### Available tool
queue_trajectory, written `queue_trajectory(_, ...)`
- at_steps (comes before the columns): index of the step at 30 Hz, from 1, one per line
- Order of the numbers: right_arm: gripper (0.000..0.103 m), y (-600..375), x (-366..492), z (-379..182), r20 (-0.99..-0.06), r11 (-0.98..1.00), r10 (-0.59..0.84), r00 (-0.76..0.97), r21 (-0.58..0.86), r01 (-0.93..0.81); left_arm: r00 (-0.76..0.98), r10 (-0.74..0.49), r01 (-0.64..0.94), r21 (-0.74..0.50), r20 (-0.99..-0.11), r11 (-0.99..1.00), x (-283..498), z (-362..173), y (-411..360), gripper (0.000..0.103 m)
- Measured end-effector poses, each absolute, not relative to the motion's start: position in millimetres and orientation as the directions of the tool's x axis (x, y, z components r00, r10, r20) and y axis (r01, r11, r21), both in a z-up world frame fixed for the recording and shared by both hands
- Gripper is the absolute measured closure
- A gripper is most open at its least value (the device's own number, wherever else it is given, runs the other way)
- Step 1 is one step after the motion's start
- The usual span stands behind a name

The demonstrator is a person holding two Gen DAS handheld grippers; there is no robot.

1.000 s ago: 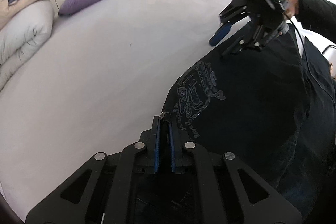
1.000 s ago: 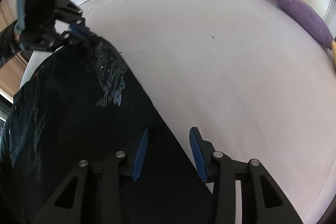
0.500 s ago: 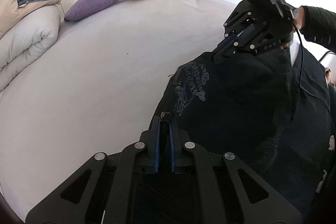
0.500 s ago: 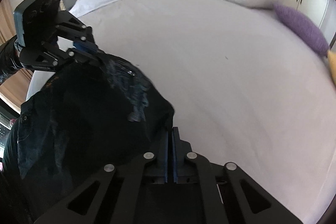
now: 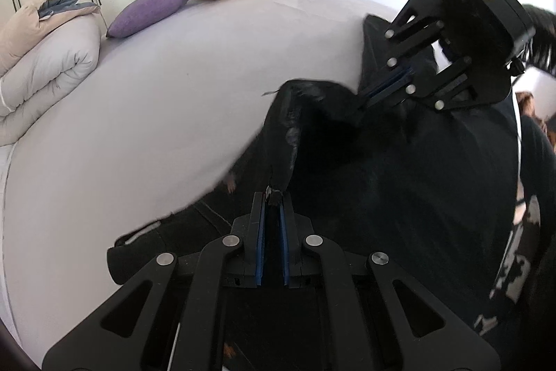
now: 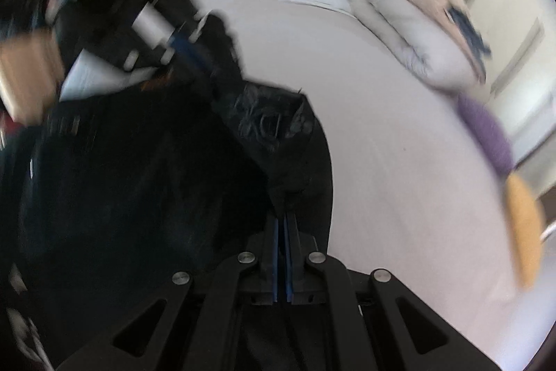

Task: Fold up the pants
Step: 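Lift the jeans off the bed with both tools, hanging them by the waistband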

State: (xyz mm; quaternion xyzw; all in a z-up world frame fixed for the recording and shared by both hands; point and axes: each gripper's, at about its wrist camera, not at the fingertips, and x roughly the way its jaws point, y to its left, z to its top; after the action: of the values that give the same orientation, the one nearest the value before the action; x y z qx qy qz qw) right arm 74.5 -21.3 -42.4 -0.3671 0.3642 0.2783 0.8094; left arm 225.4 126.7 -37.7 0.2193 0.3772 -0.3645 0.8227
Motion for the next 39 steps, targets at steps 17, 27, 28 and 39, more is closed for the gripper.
queue_trajectory(17, 0.099, 23.7, -66.8, -110.2, -0.711, 0.022, -0.023, 0.702, -0.703, -0.711, 0.368, -0.381, 0.821, 0.104, -0.848, 0.561, 68.9, -92.7, 131.5, 0.097)
queue_trajectory(27, 0.099, 34.0, -90.5, -114.3, -0.719, -0.052, -0.023, 0.695, -0.693, -0.719, 0.347, -0.345, 0.846, 0.133, -0.872, 0.517, 18.5, -101.3, 137.8, 0.097)
queue_trajectory(28, 0.099, 32.7, -94.4, -112.0, -0.717, -0.045, -0.022, 0.696, -0.695, -0.718, 0.347, -0.345, 0.847, 0.133, -0.872, 0.516, 16.3, -99.8, 139.4, 0.097)
queue_trajectory(39, 0.099, 42.7, -116.2, -122.5, -0.705, -0.042, -0.035, 0.708, -0.707, -0.706, 0.339, -0.324, 0.851, 0.141, -0.883, 0.505, -2.7, -104.2, 143.3, 0.097)
